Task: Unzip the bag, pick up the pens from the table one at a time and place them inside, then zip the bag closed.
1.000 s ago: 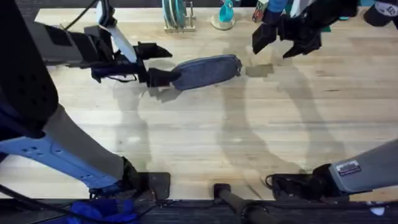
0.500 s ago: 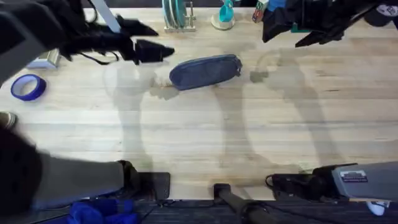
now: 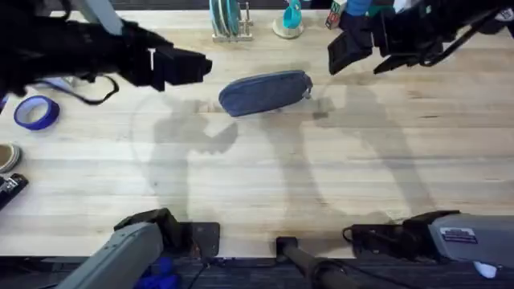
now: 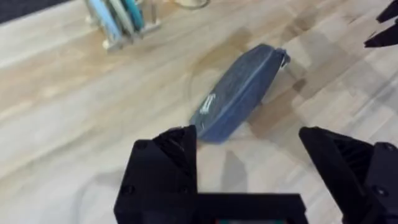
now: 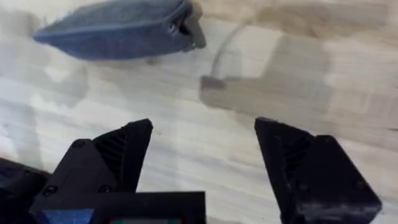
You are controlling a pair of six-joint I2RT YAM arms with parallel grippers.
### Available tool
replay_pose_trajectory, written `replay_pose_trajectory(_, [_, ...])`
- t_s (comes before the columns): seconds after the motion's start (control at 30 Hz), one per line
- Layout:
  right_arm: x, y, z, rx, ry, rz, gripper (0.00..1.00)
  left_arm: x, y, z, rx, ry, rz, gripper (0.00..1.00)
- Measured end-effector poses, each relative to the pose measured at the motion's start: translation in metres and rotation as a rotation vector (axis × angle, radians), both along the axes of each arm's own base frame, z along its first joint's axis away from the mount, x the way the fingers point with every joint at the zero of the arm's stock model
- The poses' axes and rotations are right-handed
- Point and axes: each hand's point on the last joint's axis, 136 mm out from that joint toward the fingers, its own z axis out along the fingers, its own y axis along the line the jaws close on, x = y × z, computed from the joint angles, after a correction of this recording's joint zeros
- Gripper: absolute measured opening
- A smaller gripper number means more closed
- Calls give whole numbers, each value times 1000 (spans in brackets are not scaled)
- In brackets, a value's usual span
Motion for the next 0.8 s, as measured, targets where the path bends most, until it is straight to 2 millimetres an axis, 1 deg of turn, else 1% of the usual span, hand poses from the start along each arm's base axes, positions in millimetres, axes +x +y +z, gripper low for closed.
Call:
replay_pose_trajectory(0.2, [-16,3,4,-6,24,22,996,-36,7,-1,54,83,102,995])
replay_pose_trajectory(0.4, [-30,0,26,4,-37,36,997,-61,19,-8,92,173,231,995])
replay_pose_trajectory(0.57, [-40,-2,40,9,-80,47,996,-69,29,-13,119,214,318,995])
replay_pose_trajectory(0.8, [-44,-3,40,6,-74,51,997,-69,37,-15,130,237,381,995])
